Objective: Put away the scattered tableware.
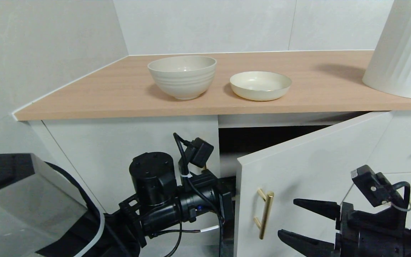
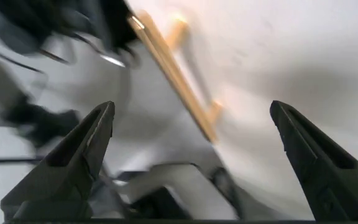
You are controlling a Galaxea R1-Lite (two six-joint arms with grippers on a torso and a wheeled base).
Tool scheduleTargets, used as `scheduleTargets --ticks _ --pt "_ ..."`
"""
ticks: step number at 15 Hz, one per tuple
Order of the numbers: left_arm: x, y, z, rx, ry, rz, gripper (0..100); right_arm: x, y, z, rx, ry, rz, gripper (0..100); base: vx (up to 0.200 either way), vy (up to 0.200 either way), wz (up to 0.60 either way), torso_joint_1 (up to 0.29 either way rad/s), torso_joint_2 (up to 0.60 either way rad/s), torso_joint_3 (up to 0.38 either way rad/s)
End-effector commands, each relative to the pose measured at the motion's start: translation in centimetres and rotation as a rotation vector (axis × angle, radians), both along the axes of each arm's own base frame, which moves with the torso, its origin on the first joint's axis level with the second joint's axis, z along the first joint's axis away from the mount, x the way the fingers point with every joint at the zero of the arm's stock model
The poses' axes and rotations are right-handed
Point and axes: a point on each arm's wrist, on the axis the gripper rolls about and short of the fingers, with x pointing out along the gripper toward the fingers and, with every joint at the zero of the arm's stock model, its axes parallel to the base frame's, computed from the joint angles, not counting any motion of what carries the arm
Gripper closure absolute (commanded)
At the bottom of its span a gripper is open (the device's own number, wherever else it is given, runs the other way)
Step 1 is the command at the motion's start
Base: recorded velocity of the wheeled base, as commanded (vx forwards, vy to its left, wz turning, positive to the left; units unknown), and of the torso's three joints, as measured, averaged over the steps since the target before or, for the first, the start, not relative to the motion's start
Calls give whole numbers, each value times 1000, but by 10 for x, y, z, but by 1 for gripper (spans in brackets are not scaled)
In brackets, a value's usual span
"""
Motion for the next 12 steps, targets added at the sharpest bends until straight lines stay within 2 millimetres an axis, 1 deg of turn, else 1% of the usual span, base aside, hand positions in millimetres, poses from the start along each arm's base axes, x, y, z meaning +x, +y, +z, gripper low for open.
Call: scheduleTargets --ticks 1,2,3,4,5,7,11,12 --pt "-8 7 17 -2 -2 -1 100 -13 -13 4 -108 -2 -138 0 0 0 0 0 0 0" --pt "-9 7 18 1 -1 -3 100 -15 -15 6 -131 8 -168 0 0 0 0 0 0 0" --pt "-9 7 18 5 -3 -4 100 -25 -20 14 -165 22 -202 0 0 0 0 0 0 0" --pt "-10 5 15 11 0 -11 100 -39 -26 25 -172 30 -176 0 0 0 0 0 0 0" --pt "-11 4 13 17 3 -17 100 -46 -31 33 -186 50 -150 0 0 0 0 0 0 0" --pt "-13 1 10 25 11 -26 100 -49 -32 30 -210 88 -117 0 0 0 0 0 0 0" --pt "-12 -1 5 34 21 -29 100 -49 -31 29 -209 94 -98 0 0 0 0 0 0 0" --pt "-12 -2 4 35 22 -31 100 -49 -31 29 -210 95 -96 0 -200 0 0 2 2 -2"
